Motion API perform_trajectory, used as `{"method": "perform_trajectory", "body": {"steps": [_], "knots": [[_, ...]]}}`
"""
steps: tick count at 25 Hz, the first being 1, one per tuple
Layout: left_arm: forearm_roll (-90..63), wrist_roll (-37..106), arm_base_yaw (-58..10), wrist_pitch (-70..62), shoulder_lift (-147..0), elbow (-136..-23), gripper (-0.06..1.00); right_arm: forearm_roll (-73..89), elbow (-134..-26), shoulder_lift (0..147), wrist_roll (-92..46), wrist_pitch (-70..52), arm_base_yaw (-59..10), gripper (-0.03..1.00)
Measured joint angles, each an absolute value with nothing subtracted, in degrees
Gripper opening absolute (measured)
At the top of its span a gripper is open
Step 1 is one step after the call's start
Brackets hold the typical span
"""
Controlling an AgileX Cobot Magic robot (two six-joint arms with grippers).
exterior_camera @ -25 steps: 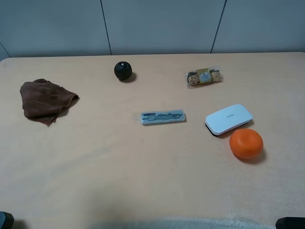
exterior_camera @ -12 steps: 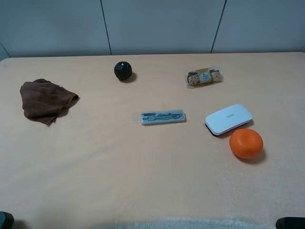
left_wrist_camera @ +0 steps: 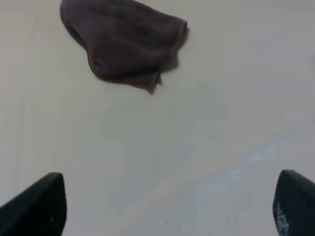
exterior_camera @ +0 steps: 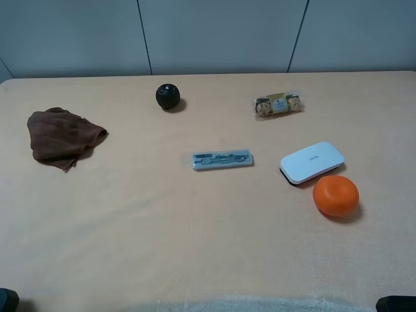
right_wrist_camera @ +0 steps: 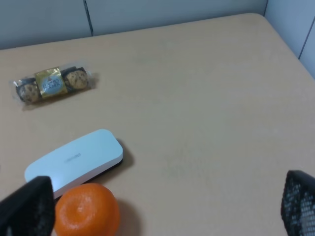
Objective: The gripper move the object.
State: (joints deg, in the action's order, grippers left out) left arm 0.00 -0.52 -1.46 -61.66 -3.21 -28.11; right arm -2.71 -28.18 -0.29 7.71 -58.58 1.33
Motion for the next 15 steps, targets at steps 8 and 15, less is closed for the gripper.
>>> {"method": "perform_trajectory", "body": {"steps": [8,15], "knots": [[-0.52,2.52,1.0,-61.01,0.31,-27.86,0.85,-2.71,-28.18,-0.29,7.71,-58.62,1.33,0.69],[-0.52,2.69,1.03,-61.01,0.31,-27.86,0.85,-2.71,-28.18,-0.29,7.71,-58.62,1.33,0.69]]}}
